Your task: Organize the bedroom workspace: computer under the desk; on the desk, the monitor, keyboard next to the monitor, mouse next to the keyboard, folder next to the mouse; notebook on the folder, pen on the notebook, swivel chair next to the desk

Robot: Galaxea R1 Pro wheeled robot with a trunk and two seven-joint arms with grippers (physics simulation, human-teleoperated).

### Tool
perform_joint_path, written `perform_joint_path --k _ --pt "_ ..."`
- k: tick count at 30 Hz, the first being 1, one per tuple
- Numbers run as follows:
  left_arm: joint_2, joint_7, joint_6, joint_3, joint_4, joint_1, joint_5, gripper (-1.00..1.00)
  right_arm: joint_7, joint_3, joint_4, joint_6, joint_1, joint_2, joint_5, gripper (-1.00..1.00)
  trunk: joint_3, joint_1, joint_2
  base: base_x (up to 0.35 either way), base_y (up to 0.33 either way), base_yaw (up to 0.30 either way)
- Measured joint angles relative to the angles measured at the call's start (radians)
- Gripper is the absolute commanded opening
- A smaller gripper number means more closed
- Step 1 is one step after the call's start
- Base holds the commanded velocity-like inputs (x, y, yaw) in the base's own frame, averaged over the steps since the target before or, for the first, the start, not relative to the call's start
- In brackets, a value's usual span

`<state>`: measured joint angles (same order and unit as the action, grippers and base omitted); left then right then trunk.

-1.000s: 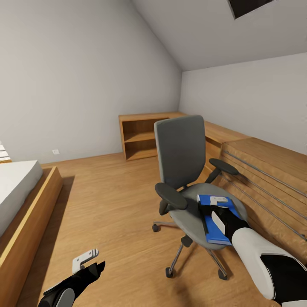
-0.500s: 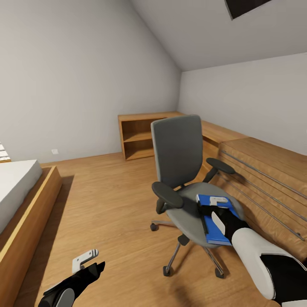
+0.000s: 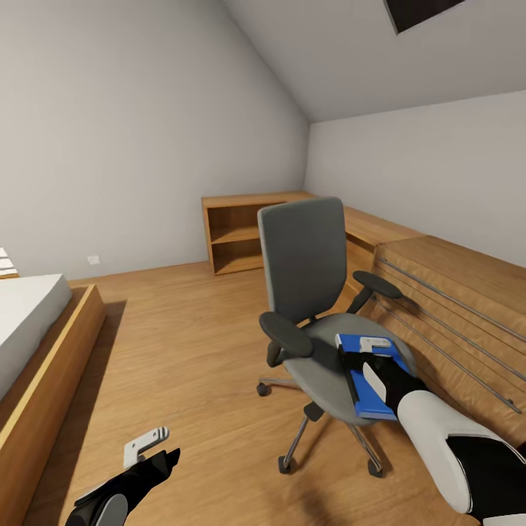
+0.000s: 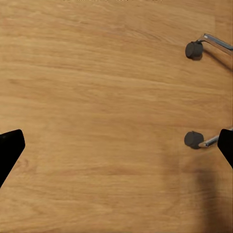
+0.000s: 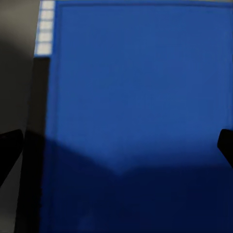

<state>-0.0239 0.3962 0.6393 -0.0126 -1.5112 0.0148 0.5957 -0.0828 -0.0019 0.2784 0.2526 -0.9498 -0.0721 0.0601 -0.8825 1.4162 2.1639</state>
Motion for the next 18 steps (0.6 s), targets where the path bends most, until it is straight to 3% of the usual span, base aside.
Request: perform_joint_path --k 18 --pt "0.0 0.001 0.0 0.0 0.0 0.0 0.0 1.0 0.0 -0.004 -0.024 0.0 0.0 0.0 0.004 1.0 0.056 -0.069 -0.126 0.0 0.0 0.0"
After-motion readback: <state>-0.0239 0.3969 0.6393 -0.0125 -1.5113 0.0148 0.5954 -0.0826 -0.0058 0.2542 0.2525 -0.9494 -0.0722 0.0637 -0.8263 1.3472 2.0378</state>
